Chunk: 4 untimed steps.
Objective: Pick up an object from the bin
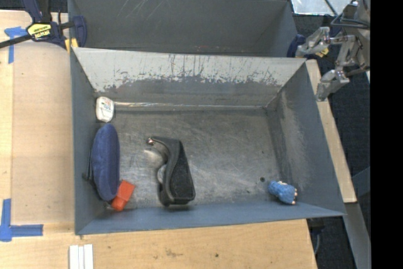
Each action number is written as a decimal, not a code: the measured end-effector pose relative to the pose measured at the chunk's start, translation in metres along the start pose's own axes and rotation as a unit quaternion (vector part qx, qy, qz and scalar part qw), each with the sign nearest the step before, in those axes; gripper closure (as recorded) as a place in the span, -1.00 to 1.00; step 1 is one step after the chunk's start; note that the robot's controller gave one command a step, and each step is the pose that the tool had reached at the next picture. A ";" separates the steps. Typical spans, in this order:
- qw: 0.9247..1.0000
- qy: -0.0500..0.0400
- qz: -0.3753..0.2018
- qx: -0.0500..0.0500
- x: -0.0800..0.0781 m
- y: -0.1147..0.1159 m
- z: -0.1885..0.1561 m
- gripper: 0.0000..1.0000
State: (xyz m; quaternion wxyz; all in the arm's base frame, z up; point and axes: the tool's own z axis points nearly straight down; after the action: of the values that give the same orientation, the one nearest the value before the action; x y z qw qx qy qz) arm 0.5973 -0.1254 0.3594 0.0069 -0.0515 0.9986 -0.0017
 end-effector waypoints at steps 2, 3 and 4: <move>0.997 0.000 0.079 0.000 -0.027 0.005 0.007 -1.00; 1.000 0.009 0.028 -0.003 -0.021 0.015 0.202 -1.00; 0.999 0.001 0.052 -0.003 -0.031 0.125 0.113 -1.00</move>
Offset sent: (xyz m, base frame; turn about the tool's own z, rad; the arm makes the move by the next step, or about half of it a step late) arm 0.0097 0.0228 -0.1203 0.0273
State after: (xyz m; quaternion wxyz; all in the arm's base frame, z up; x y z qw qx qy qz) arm 0.6167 0.0022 0.2468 0.0058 0.0010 1.0000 0.0020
